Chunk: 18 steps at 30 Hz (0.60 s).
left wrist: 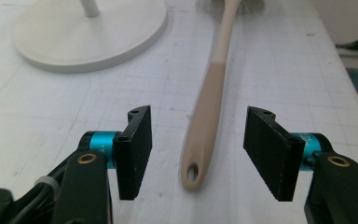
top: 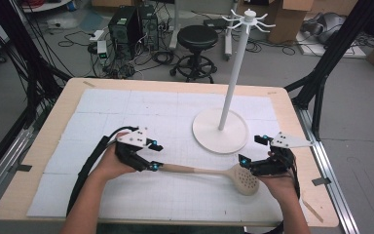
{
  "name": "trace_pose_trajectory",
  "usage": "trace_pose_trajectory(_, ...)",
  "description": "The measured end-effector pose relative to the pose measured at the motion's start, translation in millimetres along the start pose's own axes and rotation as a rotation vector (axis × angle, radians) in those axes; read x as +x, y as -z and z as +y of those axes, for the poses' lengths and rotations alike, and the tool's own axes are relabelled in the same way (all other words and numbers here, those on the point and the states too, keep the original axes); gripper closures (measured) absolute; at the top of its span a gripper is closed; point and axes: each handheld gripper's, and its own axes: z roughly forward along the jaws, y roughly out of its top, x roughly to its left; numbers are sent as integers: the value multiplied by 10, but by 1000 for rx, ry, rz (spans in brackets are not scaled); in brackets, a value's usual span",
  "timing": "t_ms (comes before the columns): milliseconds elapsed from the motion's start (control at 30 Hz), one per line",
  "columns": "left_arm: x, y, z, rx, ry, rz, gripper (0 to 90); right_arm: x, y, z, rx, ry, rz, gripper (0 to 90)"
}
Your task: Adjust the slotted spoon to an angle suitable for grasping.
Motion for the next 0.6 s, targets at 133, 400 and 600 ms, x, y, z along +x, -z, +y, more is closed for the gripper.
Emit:
trace_pose_trajectory(133, -58, 213, -118, -64, 37, 32, 398, -3, 30, 20, -15, -4, -3, 10)
trace_pose_trajectory(400, -78, 538, -312, -136, 93, 135, 234, -4, 30, 16, -7, 0, -6, 10)
trace_pose_trajectory(600, -72, 743, -456, -191, 135, 183, 165, -2, -5, 8, 5, 6, 0, 10)
